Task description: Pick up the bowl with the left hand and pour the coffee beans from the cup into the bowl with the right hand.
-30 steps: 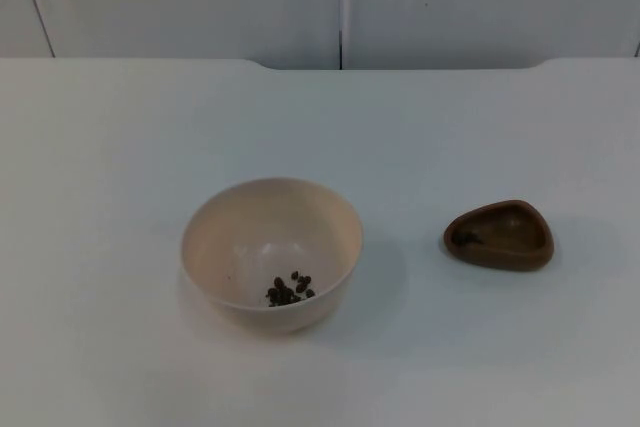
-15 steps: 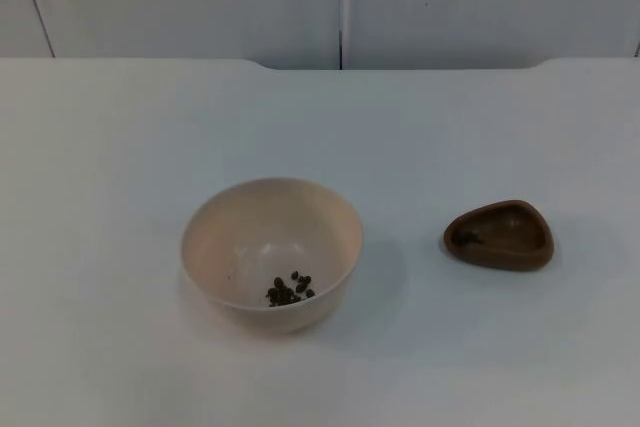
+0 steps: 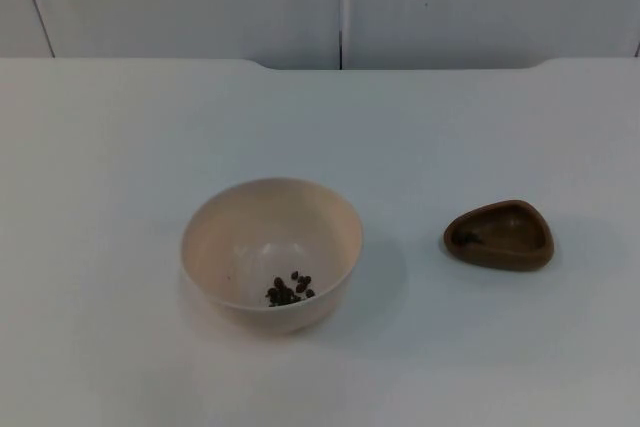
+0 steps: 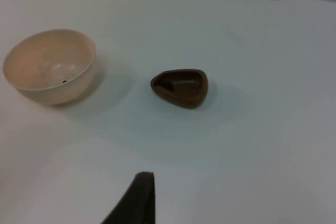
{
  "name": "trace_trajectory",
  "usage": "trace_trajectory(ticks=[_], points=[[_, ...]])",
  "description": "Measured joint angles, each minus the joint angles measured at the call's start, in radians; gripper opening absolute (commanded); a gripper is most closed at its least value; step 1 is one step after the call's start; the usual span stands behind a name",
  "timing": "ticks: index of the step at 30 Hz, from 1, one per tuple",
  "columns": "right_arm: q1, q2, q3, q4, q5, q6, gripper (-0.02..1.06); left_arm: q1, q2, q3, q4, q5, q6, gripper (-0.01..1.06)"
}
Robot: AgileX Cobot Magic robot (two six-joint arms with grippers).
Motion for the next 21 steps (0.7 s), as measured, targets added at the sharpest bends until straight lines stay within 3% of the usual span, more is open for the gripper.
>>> trace_trajectory(ticks=[21], points=[[0.000,0.000,0.000,0.000,0.000,0.010,1.05,0.000,0.000,0.000,0.000,0.000,0.000,1.05]])
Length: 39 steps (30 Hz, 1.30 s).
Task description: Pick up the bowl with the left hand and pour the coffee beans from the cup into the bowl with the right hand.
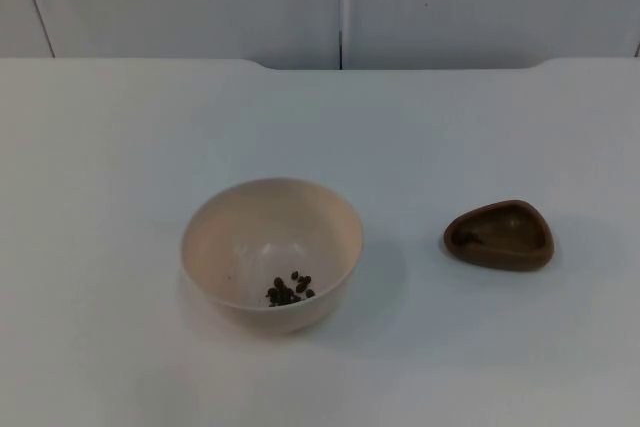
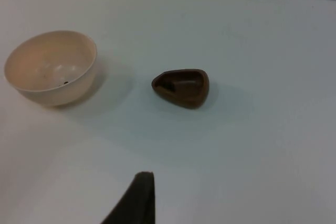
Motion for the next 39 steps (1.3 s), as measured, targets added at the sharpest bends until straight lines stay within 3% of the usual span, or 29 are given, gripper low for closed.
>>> trace_trajectory(ticks=[10,39], points=[[0.000,0.000,0.000,0.000,0.000,0.000,1.05,0.009,0.000,0.000,0.000,0.000,0.000,1.05],[0.000,0.000,0.000,0.000,0.000,-0.002,1.05,0.379,0.000,0.000,0.003,0.000,0.000,1.05]])
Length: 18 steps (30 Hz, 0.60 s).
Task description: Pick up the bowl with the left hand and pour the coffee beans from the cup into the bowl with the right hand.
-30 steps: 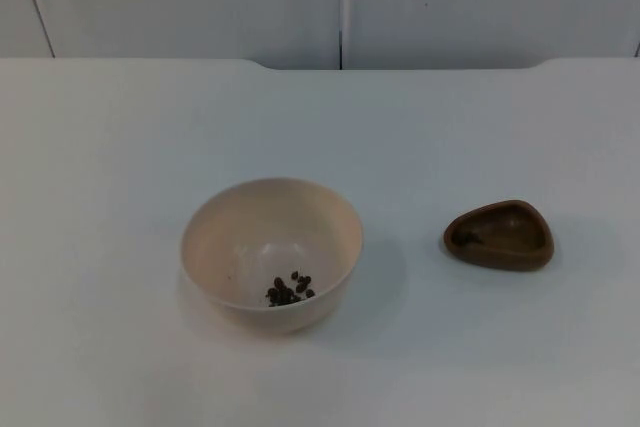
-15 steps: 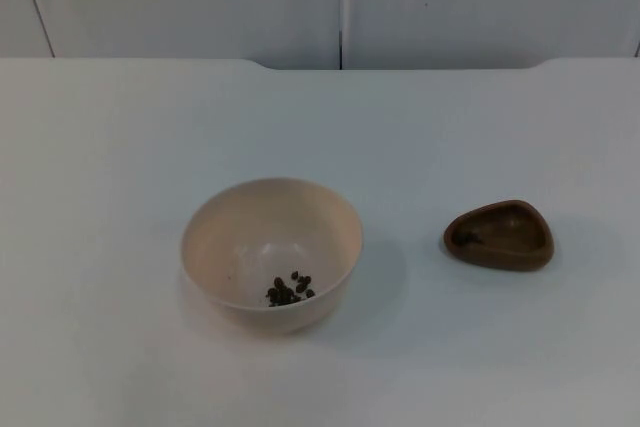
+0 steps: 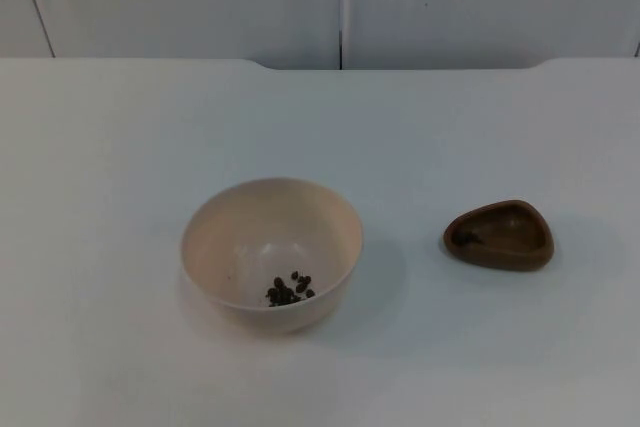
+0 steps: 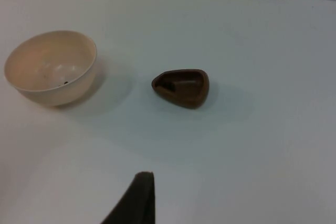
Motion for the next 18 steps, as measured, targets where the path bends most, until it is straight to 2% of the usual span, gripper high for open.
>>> trace_trajectory(ticks=[9,13,18], points=[[-0.008,0.000,0.000,0.002,0.000,0.000,1.05,0.002,0.000,0.000,0.000,0.000,0.000,1.05],[-0.065,0.000,0.000,0.002,0.000,0.000,1.05,0.002,0.000,0.000,0.000,0.000,0.000,1.05],[-0.193,0.000,0.000,0.002,0.000,0.000,1.05,0.002,0.000,0.000,0.000,0.000,0.000,1.05]])
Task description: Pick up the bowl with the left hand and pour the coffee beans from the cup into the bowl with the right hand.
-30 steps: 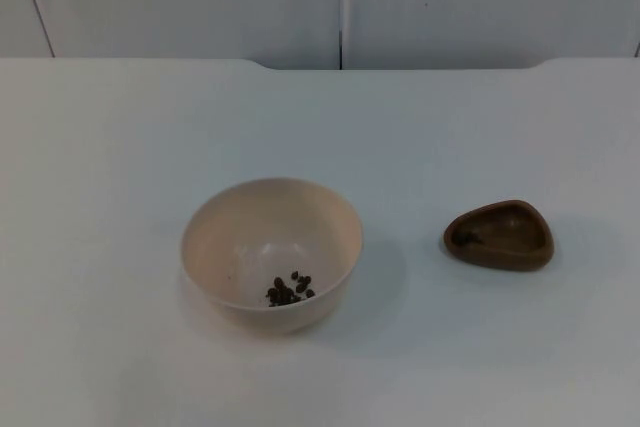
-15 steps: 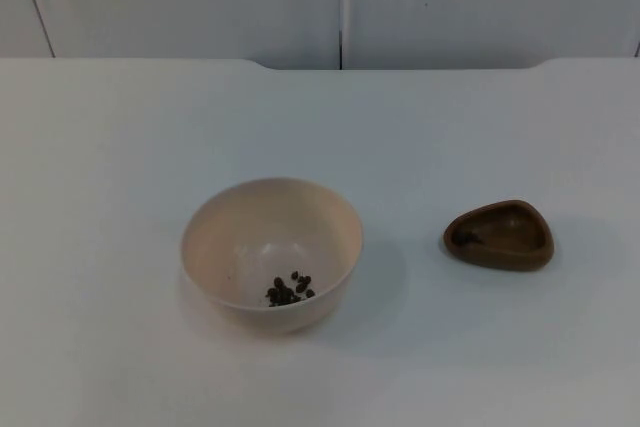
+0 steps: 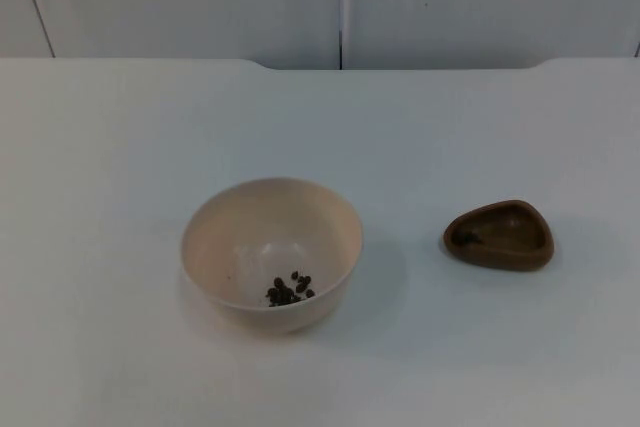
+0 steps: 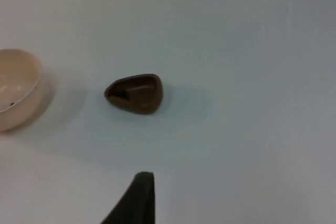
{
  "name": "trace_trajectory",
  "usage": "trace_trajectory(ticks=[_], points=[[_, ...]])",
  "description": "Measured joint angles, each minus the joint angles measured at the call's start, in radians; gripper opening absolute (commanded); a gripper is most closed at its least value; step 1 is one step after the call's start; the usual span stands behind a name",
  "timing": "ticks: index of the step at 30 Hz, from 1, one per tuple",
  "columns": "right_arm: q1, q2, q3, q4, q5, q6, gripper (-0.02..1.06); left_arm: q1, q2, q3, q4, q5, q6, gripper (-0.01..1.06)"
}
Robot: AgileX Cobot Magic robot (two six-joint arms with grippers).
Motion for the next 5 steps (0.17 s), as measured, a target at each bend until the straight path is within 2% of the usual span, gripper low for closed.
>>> trace_trajectory(ticks=[5], points=[[-0.060,0.000,0.000,0.000,0.000,0.000,1.05,0.000,0.000,0.000,0.000,0.000,0.000,1.05]])
